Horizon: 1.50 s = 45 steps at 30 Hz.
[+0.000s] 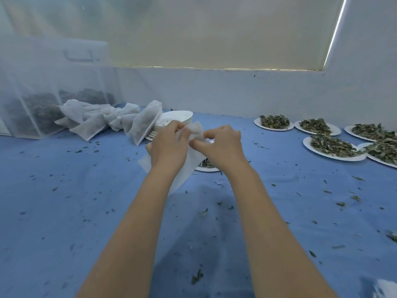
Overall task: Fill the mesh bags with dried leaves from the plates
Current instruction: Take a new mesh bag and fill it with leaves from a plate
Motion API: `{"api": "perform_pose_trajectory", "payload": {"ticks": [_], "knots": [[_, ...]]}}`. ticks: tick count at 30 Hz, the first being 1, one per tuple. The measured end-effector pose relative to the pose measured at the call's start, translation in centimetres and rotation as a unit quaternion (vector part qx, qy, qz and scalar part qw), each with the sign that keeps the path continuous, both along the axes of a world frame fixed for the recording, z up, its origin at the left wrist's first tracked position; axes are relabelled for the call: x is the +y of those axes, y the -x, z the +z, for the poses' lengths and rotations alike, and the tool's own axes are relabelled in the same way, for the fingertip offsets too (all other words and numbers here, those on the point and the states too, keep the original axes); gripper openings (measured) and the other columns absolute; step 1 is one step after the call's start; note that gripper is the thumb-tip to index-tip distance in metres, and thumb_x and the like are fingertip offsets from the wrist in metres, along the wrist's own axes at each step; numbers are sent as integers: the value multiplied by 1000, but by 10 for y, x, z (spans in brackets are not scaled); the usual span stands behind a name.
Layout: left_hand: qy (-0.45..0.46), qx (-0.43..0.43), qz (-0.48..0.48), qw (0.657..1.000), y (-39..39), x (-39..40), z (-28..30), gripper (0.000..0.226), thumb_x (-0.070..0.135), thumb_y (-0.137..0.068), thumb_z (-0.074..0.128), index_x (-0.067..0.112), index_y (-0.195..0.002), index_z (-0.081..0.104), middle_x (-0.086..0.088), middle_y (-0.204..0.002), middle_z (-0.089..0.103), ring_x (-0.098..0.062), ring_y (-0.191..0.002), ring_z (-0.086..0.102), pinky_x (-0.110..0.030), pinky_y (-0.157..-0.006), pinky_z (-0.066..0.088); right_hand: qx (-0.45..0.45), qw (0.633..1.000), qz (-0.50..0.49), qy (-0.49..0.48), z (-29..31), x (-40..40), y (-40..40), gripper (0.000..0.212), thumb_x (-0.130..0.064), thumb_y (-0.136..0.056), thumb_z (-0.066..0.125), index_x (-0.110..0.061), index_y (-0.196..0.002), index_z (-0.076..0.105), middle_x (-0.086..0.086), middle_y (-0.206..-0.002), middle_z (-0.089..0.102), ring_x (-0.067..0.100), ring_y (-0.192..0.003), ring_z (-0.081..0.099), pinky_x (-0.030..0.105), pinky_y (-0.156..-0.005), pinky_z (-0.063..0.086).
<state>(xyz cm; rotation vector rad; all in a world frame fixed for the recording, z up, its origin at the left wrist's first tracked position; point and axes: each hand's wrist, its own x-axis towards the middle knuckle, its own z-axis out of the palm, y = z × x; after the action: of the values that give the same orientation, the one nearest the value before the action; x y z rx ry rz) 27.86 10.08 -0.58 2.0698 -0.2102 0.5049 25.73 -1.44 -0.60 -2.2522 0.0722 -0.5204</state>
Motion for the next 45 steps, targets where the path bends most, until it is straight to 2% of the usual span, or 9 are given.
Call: {"api": "perform_pose_trajectory", "payload": {"ticks": [4,11,16,22,30,33,37,42,45], "knots": [[-35,-1,-11,999,-6,4,0,9,32,-94,46,29,-93,55,8,-106,60,-14,-104,51,-44,-97,33,-8,999,40,-23,-1,2,1,38,-30,-81,63,-7,-59,45,2,-58,38,13,-57,36,21,-50,31],[11,12,-54,998,-2,2,-2,10,28,-92,53,33,-84,55,18,-83,55,-10,-97,50,-46,-99,35,22,987,89,-129,-10,-6,4,22,-25,-85,62,-7,-73,63,-6,-58,51,5,-51,42,15,-48,33],[14,20,-69,997,1,-3,2,8,27,-93,52,29,-88,58,12,-97,60,-13,-106,52,-45,-102,33,62,985,100,-127,-7,-10,6,48,-31,-85,64,-15,-52,34,-11,-43,24,7,-39,24,14,-36,17],[-13,9,-58,998,0,-3,2,12,27,-92,52,26,-83,59,5,-93,63,-20,-103,55,-44,-100,36,8,987,106,-121,-1,-10,9,35,-24,-84,63,0,-64,47,2,-58,31,13,-57,28,23,-49,20],[-12,-43,-86,995,3,-4,4,21,27,-90,56,35,-70,58,11,-91,66,-13,-101,56,-45,-101,34,113,919,209,-314,-13,-17,5,42,-27,-90,61,14,-100,62,17,-92,65,23,-85,62,36,-85,51],[-78,-109,-48,990,2,-4,3,16,22,-90,54,32,-89,66,9,-104,63,-12,-111,50,-40,-107,24,115,880,250,-387,-16,-15,6,27,-18,-96,52,4,-104,64,12,-96,69,23,-90,67,36,-86,54],[-172,-152,-98,968,6,0,2,53,22,-68,49,32,-120,57,10,-128,51,8,-116,30,-38,-113,7,115,834,252,-477,-15,-17,3,28,-16,-98,43,2,-111,60,11,-89,69,23,-83,68,41,-83,56],[-290,-65,-223,929,5,-10,-12,113,57,-55,73,29,-147,14,12,-150,21,6,-133,9,-30,-115,-4,118,771,301,-549,-14,-28,6,33,-20,-95,38,0,-115,55,10,-88,60,25,-76,64,35,-63,55],[-371,-159,-160,901,2,-20,-26,109,38,-66,74,24,-148,5,7,-149,25,-6,-139,15,-30,-115,-3,130,763,324,-543,-13,-36,8,37,-28,-90,42,-5,-112,60,10,-99,62,27,-88,64,38,-72,56]]}}
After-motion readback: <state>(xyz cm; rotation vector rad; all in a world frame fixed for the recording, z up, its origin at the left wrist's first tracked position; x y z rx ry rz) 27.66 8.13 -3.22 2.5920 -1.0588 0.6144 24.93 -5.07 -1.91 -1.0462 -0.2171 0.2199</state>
